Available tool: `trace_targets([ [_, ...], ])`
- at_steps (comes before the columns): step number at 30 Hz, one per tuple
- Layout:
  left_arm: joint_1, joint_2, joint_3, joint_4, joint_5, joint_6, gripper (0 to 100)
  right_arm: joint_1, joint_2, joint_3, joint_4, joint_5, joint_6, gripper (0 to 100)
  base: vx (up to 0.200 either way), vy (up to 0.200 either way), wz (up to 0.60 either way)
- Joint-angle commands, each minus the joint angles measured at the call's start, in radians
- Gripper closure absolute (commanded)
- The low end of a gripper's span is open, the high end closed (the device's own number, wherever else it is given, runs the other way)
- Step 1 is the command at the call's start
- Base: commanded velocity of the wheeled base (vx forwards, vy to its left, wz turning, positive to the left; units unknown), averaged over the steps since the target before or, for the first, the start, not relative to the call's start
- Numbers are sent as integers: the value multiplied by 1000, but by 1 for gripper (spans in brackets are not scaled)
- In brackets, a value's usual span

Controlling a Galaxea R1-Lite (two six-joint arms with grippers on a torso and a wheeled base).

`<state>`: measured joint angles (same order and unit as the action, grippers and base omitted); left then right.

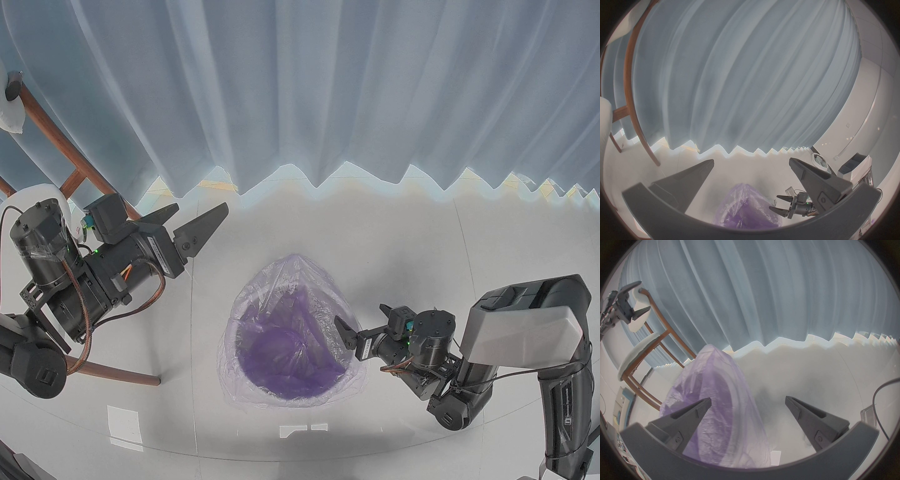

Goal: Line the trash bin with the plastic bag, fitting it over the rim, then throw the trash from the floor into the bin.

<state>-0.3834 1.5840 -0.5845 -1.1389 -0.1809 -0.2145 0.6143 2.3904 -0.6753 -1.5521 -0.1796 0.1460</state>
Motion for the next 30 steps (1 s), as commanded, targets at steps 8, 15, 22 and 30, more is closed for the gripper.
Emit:
trace_targets([
  [8, 0, 4, 6, -4, 0, 0, 0, -21, 38, -15, -19, 0, -2, 0, 0, 0, 0],
  [15, 0, 4, 6, -4, 0, 0, 0, -13, 32, -9, -19, 0, 0, 100, 0, 0, 0],
  [22, 0, 5, 6, -4, 0, 1, 0, 16, 13, 0, -19, 2, 3, 100, 0, 0, 0],
  [30, 0, 4, 8, -4, 0, 1, 0, 22, -11, 5, -19, 2, 3, 100, 0, 0, 0],
])
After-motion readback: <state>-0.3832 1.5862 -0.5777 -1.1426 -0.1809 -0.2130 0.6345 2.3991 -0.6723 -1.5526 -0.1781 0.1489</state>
